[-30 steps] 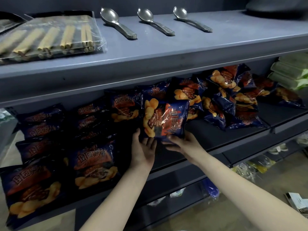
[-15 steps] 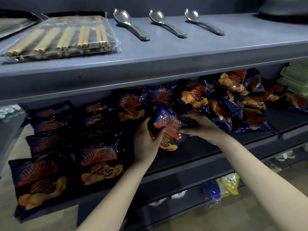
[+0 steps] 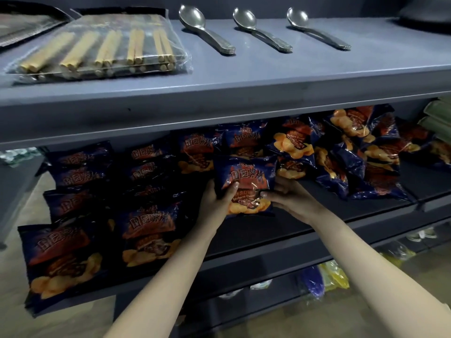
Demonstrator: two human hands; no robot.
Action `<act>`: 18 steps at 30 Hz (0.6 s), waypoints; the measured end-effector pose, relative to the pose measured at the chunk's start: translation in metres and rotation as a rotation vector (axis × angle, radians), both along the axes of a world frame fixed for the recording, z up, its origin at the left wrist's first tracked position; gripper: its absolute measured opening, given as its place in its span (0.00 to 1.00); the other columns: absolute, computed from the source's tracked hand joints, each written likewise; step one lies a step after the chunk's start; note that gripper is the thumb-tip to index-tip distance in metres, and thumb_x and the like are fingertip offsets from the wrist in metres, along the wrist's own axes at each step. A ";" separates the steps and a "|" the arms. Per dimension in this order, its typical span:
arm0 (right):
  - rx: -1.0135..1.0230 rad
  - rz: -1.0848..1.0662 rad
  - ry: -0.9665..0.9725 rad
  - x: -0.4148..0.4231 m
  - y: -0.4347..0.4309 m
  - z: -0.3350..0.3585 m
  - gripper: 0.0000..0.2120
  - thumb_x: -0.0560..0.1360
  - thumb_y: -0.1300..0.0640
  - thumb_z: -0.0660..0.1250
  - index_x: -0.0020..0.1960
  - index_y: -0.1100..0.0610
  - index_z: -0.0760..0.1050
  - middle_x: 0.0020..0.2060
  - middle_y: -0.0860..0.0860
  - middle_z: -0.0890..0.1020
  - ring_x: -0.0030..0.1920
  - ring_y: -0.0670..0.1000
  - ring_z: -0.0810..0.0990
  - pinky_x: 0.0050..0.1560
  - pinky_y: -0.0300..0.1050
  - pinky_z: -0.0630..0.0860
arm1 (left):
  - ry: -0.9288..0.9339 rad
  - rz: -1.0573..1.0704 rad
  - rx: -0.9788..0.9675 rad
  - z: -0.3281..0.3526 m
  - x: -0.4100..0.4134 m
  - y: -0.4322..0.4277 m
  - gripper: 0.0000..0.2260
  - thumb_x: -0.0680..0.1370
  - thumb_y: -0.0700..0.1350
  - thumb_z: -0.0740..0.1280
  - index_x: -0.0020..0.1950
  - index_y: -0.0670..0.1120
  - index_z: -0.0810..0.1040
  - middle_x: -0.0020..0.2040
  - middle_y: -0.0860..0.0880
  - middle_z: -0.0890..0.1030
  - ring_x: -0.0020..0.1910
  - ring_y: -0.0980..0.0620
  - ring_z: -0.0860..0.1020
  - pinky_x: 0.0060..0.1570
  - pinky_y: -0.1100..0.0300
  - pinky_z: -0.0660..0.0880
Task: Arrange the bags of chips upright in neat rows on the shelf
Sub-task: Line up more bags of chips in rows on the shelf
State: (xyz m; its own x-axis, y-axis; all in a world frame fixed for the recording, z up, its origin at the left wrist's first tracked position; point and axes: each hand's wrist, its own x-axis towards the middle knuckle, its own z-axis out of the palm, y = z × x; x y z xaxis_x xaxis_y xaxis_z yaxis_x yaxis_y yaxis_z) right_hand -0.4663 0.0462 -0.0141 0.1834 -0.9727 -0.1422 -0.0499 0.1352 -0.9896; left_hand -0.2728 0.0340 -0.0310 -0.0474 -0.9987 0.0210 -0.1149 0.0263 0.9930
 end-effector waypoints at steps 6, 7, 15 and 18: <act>0.007 -0.064 0.019 0.008 -0.011 -0.003 0.16 0.74 0.67 0.67 0.58 0.52 0.74 0.52 0.50 0.82 0.51 0.44 0.82 0.43 0.36 0.78 | 0.014 0.052 0.008 -0.004 0.000 -0.003 0.19 0.77 0.48 0.67 0.66 0.46 0.70 0.54 0.54 0.76 0.57 0.53 0.75 0.48 0.72 0.70; -0.007 -0.094 0.013 0.009 -0.015 -0.001 0.16 0.74 0.68 0.67 0.58 0.53 0.73 0.51 0.49 0.82 0.51 0.45 0.82 0.45 0.38 0.79 | -0.007 0.085 -0.002 -0.002 0.000 -0.003 0.21 0.77 0.48 0.67 0.68 0.46 0.68 0.56 0.54 0.75 0.58 0.54 0.75 0.48 0.71 0.70; -0.193 -0.273 0.093 0.034 -0.071 0.012 0.15 0.74 0.65 0.68 0.54 0.48 0.74 0.53 0.48 0.80 0.59 0.51 0.77 0.64 0.52 0.71 | -0.735 0.004 -0.150 -0.023 -0.008 0.016 0.28 0.78 0.57 0.56 0.75 0.46 0.58 0.74 0.45 0.60 0.73 0.46 0.58 0.71 0.53 0.55; -0.172 -0.192 0.124 0.058 -0.087 0.002 0.14 0.74 0.65 0.68 0.55 0.51 0.74 0.55 0.52 0.80 0.59 0.53 0.77 0.65 0.55 0.71 | -1.077 -0.179 -0.147 -0.041 -0.012 0.029 0.24 0.80 0.57 0.51 0.74 0.50 0.60 0.76 0.46 0.57 0.74 0.42 0.56 0.72 0.46 0.52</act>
State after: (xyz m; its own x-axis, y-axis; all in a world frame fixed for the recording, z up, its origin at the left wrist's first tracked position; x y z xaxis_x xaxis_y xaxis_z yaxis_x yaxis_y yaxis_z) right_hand -0.4084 -0.0409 -0.0120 -0.0154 -0.9997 0.0181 -0.1622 -0.0153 -0.9866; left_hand -0.2845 0.0630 -0.0721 -0.2557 -0.9668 0.0001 -0.9017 0.2385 0.3607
